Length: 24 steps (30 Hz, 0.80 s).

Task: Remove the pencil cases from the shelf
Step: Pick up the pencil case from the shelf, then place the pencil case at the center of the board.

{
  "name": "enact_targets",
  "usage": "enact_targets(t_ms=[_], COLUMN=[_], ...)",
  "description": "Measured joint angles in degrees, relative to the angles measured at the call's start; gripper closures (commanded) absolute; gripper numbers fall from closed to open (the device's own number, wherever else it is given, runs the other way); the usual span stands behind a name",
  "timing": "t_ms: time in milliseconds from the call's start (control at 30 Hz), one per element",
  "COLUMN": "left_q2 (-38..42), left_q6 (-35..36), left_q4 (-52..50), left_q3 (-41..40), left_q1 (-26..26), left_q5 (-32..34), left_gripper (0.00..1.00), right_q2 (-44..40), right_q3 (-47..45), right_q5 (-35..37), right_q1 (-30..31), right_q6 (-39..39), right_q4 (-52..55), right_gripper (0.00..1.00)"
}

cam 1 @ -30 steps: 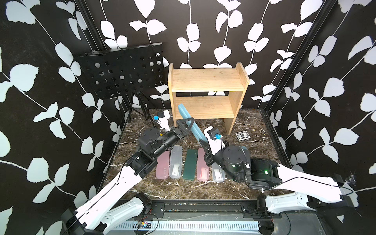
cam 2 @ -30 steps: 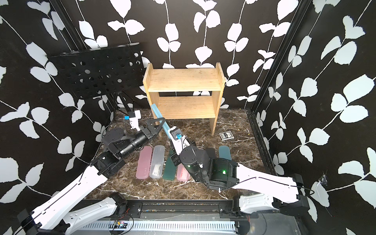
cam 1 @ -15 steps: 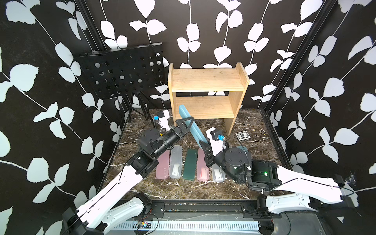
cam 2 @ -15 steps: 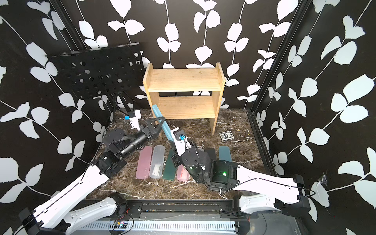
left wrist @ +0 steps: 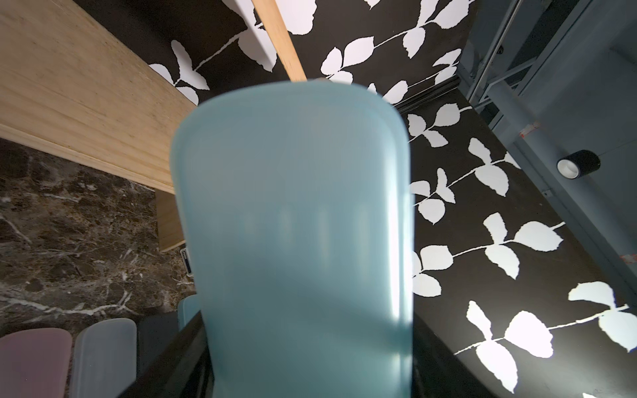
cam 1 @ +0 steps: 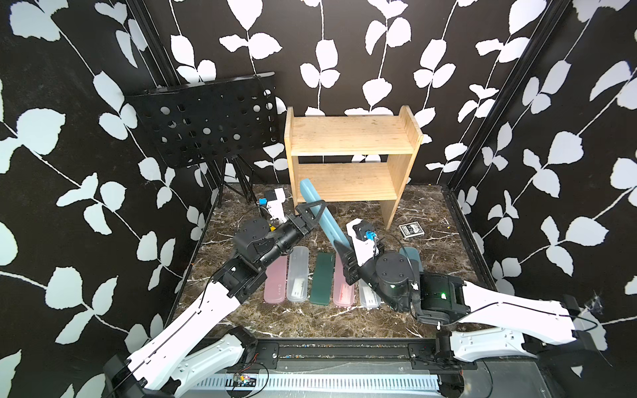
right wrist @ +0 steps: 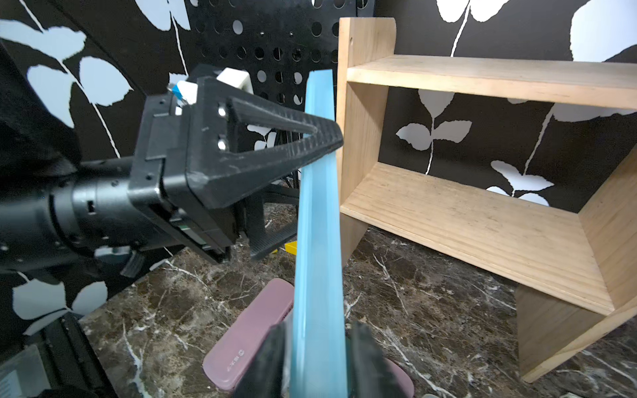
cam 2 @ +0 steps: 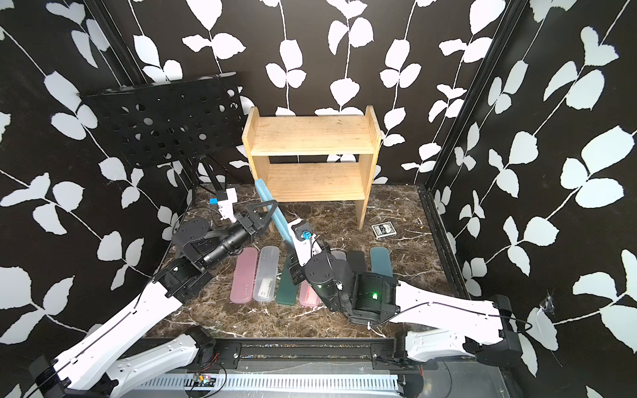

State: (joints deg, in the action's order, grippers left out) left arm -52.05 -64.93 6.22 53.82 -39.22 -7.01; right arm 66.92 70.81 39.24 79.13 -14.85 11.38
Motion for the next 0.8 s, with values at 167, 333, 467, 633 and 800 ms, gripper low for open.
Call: enact_targets(t_ms=[167, 333, 467, 633, 800], left_q2=[3.82, 5.07, 0.81, -10.78, -25.44], left_q6=[7.13, 20.00, 31.65, 42.71, 50.34], left_q4=[-8.85, -28.04, -46.47, -63.84, -70.38], left_q3=[0.33, 7.21, 17.64, 24.81, 21.09], left_q1=[0.00, 0.07, 1.33, 7.10, 13.79], left_q5=[4.70, 12.74, 21.05, 26.97, 29.31], left_gripper=[0.41, 0.41, 0.39, 0.36, 0.48], right_q2=[-0.92, -6.88, -14.73, -22.08, -24.98], right_q3=[-1.64, -5.79, -8.70, -11.72, -14.01], right_q5=[1.22, 2.86, 5.01, 6.88, 7.04], right_q1=[0.00, -0.33, -1.03, -2.60, -4.11], right_q6=[-0.42, -1.33, -2.45, -4.28, -6.36], right_q4=[-0.33, 0.26, 1.55, 4.26, 7.30], right_gripper=[0.01, 0.01, 0.01, 0.01, 0.01])
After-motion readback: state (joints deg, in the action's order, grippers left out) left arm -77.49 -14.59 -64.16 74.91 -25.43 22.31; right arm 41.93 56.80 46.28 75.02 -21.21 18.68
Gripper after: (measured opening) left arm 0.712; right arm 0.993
